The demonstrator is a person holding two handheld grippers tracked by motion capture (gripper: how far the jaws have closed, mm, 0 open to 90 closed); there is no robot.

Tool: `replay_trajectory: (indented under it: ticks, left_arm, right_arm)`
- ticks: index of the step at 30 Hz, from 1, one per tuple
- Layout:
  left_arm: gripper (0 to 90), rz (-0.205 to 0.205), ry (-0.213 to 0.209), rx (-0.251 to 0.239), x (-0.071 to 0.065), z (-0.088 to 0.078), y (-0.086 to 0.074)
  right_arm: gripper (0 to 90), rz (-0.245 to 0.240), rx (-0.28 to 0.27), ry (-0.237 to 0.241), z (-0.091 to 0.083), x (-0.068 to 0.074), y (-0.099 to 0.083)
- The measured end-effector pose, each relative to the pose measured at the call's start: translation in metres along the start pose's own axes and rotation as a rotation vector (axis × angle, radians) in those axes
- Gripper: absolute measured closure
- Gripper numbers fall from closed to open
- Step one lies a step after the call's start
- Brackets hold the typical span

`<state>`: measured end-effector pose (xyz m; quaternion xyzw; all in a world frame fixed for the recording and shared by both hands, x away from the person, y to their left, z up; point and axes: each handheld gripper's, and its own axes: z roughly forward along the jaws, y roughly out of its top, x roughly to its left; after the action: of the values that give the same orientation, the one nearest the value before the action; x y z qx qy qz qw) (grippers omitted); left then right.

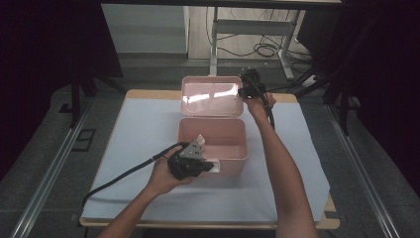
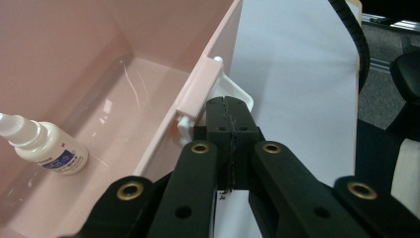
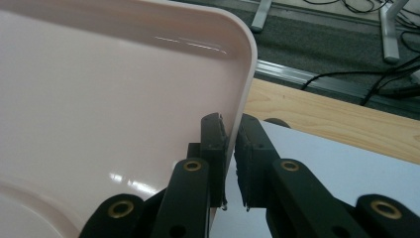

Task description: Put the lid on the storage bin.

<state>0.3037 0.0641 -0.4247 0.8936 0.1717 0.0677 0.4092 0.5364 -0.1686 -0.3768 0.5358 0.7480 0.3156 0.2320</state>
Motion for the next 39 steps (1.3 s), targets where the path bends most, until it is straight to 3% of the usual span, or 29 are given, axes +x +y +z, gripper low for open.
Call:
replay_trajectory:
  ticks: [39]
  left_arm:
    - [90.0,-0.009,0.007,0.007,-0.001,0.0,0.0]
  right_arm:
    - [85.0,-0.058,-0.231,-0.055,-0.06,0.014,-0.018]
